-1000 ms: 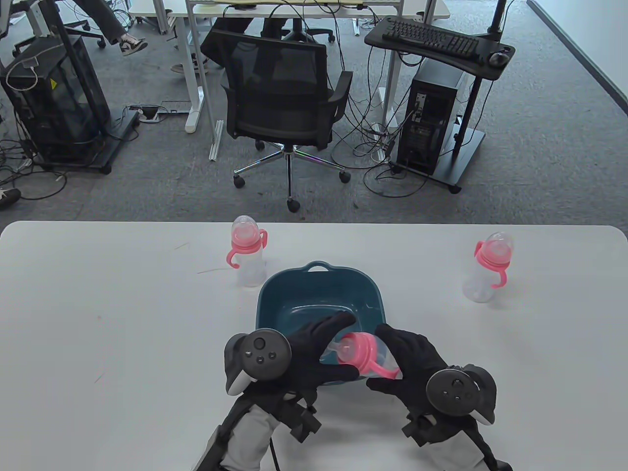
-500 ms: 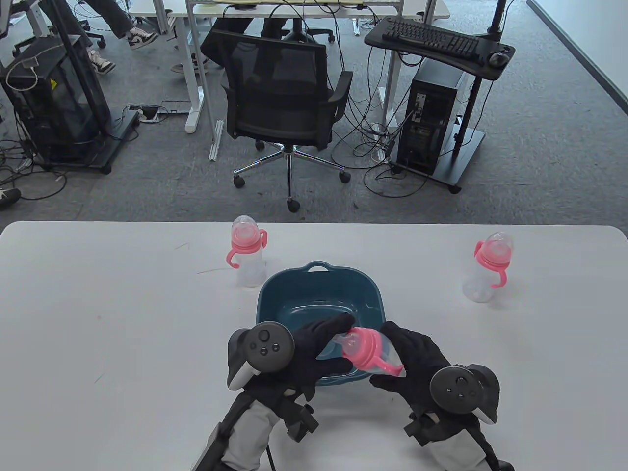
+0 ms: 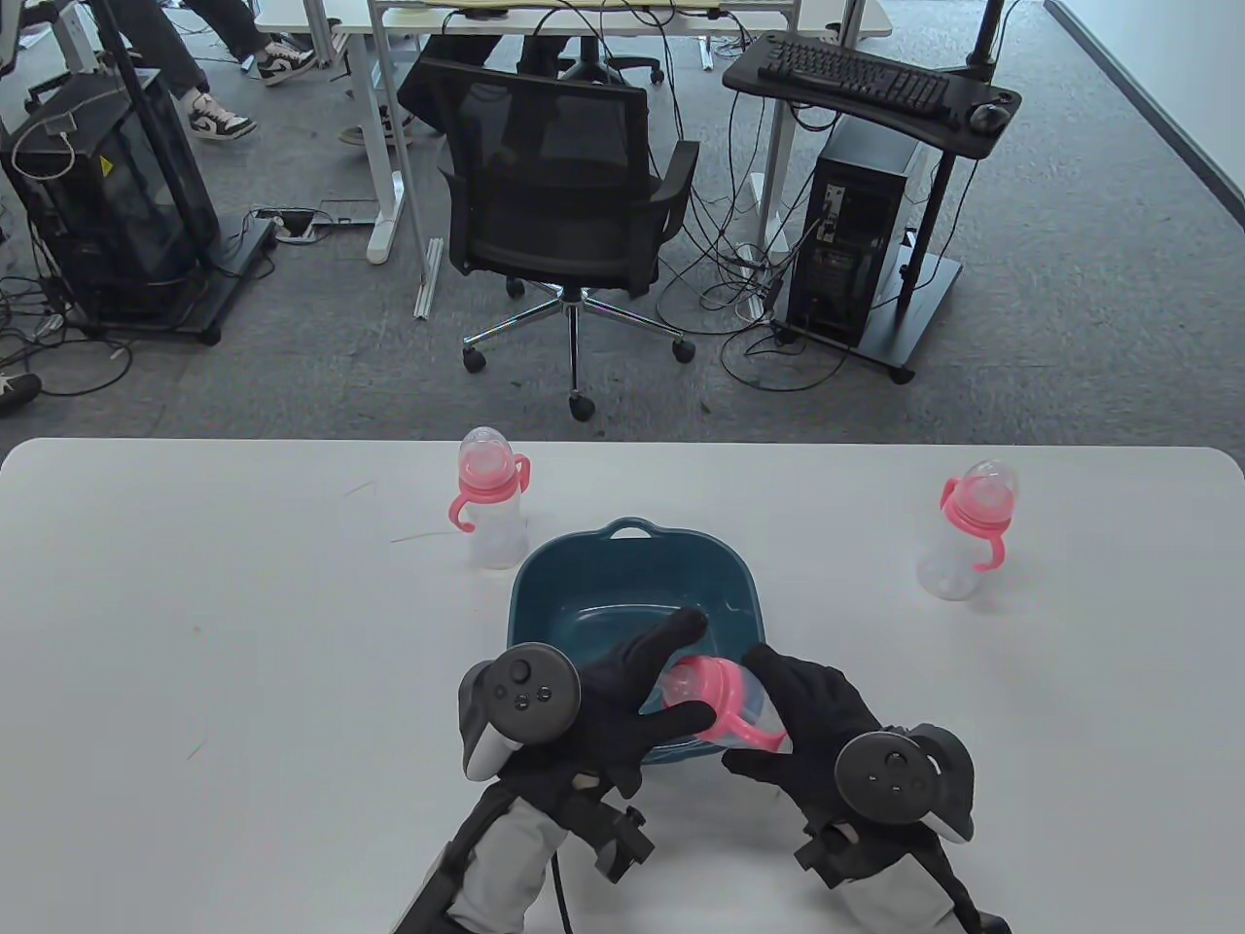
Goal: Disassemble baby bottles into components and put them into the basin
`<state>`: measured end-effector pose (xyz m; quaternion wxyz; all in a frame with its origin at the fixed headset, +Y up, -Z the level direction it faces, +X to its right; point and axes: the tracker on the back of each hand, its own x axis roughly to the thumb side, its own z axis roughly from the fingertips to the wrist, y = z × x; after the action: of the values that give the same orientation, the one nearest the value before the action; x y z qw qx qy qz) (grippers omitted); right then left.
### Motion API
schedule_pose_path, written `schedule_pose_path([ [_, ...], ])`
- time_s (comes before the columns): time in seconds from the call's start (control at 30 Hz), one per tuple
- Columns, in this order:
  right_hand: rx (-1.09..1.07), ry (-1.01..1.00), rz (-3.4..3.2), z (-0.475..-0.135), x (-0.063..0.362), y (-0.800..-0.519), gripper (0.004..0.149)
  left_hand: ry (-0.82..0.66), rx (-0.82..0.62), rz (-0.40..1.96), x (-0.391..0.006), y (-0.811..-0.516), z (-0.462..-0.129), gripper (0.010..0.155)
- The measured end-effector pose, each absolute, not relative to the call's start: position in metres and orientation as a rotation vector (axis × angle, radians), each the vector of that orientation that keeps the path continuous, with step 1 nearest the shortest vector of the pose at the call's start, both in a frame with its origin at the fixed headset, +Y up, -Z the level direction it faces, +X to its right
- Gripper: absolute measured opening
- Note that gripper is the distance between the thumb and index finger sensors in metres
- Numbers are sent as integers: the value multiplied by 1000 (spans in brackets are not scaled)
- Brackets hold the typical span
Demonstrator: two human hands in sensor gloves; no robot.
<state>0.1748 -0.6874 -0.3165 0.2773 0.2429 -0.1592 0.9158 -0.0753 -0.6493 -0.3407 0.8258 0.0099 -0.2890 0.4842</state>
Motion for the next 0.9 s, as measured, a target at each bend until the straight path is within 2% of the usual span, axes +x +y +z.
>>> schedule_pose_path([
  [0.23, 638, -428, 2419, -317, 178, -686, 92, -609, 18, 1021, -76, -649, -340, 78],
  [0.5, 617, -418, 2388, -319, 184, -686, 92, -614, -106, 945, -80, -645, -342, 87],
  [0.9, 604, -423, 2464, -321, 181, -688, 92, -517, -55, 901, -80, -654, -347, 85],
])
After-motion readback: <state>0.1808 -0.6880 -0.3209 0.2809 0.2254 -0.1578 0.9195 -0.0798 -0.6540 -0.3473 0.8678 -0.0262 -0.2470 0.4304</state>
